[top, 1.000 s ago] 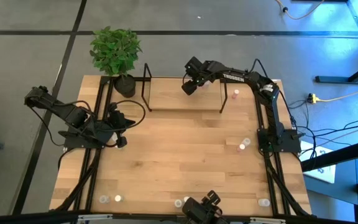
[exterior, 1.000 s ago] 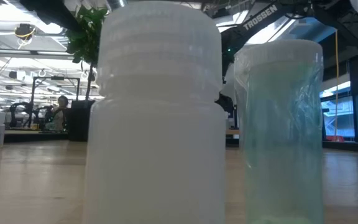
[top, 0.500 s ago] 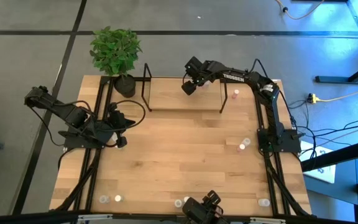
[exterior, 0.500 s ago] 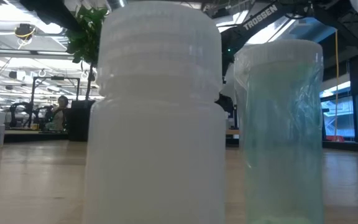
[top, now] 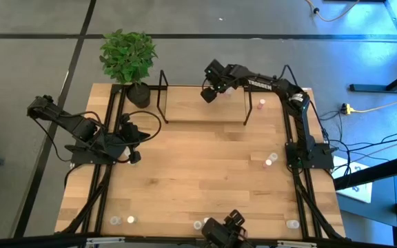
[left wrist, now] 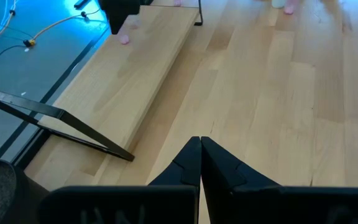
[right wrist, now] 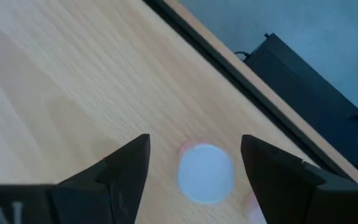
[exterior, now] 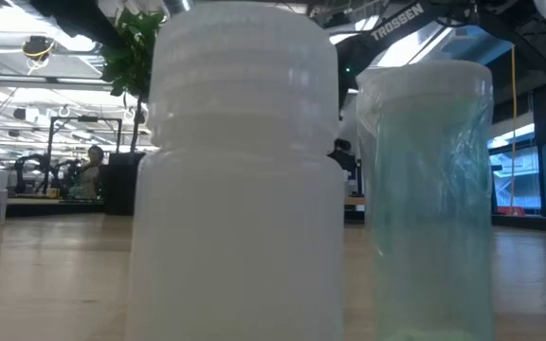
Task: Pick and place medicine bottles onto shelf by color
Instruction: Put the top blue medicine bottle on the shelf
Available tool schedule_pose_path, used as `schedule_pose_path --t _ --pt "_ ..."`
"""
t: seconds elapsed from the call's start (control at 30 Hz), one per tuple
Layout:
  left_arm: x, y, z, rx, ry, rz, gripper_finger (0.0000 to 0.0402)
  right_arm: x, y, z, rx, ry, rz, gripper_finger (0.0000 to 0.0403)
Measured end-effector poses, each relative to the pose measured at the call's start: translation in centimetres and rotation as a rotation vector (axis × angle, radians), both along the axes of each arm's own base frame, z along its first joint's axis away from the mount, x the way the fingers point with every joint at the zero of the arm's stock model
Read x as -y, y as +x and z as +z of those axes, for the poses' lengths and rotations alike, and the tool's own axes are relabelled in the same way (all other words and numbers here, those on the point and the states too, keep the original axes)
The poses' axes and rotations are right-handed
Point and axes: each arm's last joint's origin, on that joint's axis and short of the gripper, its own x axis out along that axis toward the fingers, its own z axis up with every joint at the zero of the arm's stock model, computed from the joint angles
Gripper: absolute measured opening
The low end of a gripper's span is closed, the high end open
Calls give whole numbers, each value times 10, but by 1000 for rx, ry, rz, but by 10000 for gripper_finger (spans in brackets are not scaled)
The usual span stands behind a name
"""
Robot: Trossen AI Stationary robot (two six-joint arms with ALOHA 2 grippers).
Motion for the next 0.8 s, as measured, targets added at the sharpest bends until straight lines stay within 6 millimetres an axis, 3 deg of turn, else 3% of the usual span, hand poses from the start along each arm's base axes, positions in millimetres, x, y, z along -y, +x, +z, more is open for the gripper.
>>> schedule_pose_path --t 0.27,0.47,0.63,0.8 --pt "0 0 0 0 0 0 0 2 3 28 9 -35 15 255" --pt "0 0 0 3 -8 4 0 -4 7 66 43 -58 16 255" --pt "1 0 -1 0 -75 -9 0 -44 24 102 5 -149 159 255" --pt "2 0 -1 -6 -104 -24 0 -103 42 123 -37 -225 314 255"
